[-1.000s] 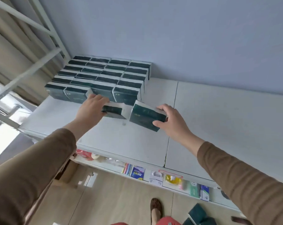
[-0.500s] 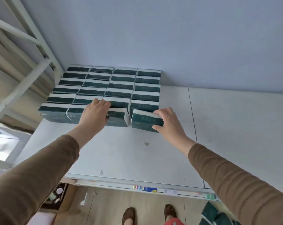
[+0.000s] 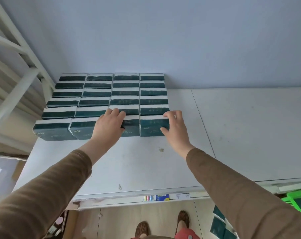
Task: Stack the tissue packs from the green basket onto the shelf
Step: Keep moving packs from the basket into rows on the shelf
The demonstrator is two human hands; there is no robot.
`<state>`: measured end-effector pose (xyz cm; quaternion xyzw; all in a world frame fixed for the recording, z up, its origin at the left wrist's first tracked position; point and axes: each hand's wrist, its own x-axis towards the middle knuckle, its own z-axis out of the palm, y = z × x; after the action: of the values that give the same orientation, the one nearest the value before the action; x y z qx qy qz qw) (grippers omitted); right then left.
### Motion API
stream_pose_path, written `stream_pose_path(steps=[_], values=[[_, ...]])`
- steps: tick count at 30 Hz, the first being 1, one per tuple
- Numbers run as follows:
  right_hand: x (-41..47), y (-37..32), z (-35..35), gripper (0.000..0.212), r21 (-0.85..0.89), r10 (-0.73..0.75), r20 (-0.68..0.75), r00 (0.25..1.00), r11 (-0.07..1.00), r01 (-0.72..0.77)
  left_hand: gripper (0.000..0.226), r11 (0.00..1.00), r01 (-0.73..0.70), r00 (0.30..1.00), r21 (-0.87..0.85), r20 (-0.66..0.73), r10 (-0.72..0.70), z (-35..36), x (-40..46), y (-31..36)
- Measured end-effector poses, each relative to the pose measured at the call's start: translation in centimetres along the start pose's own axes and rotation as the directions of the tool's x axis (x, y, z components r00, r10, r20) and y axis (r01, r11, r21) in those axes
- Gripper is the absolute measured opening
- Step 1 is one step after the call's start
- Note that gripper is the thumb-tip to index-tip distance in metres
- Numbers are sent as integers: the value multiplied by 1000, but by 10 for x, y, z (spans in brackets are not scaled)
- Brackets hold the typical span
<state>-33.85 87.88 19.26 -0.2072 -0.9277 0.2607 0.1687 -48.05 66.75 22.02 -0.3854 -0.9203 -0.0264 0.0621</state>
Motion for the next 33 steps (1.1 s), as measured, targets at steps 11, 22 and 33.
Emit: stream_pose_path(steps=[11, 22, 33], values=[[-93, 70, -88, 43, -83, 70, -2, 998, 994, -70, 40, 946, -168, 986, -278, -38, 164, -6, -22, 122], [-315, 241, -230, 29, -18, 381, -102, 919, 923, -385, 33, 783, -416, 881, -462, 10, 473, 31, -84, 429], [-477, 418, -338, 27, 28, 637, -73, 767, 770, -637, 29, 713, -446, 781, -541, 154, 605, 67, -148, 679]])
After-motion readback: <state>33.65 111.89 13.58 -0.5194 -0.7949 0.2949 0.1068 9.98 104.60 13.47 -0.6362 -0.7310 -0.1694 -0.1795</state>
